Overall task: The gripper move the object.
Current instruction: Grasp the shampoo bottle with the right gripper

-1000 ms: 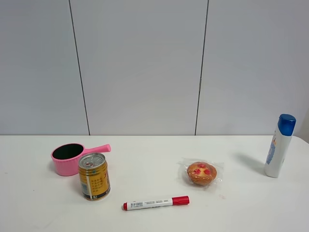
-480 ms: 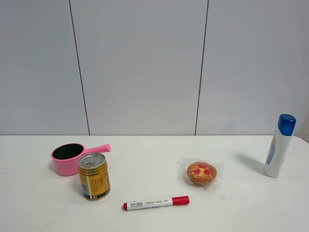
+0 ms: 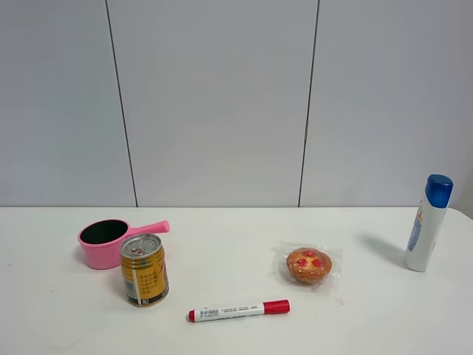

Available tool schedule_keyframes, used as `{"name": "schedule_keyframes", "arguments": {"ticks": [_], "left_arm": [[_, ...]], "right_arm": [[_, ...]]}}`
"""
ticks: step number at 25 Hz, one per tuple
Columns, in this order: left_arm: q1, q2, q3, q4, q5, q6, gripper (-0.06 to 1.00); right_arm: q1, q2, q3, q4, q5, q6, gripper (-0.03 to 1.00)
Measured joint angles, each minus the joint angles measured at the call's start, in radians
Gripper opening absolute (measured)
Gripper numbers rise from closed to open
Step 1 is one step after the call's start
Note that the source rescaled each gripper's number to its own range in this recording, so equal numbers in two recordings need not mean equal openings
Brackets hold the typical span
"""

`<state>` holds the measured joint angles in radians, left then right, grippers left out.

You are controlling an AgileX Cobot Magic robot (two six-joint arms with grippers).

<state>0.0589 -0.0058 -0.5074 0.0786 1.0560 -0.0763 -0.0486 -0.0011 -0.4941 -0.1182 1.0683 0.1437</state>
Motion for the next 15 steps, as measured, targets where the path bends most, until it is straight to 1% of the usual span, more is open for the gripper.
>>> {"name": "schedule_keyframes", "arguments": {"ticks": [7, 9, 12, 15], "left_arm": [[0.000, 0.000, 0.000, 0.000, 0.000, 0.000, 1.00], [0.000, 0.000, 0.000, 0.000, 0.000, 0.000, 1.00], [0.000, 0.000, 0.000, 0.000, 0.000, 0.000, 1.00], [0.000, 0.000, 0.000, 0.000, 0.000, 0.000, 1.00]], "right_arm": [[0.000, 0.000, 0.000, 0.016, 0.000, -0.014, 0.86], [0.000, 0.000, 0.000, 0.041, -0.001, -0.052, 0.86], [0.000, 0.000, -0.007, 0.079, 0.000, -0.144, 0.86], [0.000, 0.067, -0.082, 0.086, -0.003, -0.230, 0.86]]}}
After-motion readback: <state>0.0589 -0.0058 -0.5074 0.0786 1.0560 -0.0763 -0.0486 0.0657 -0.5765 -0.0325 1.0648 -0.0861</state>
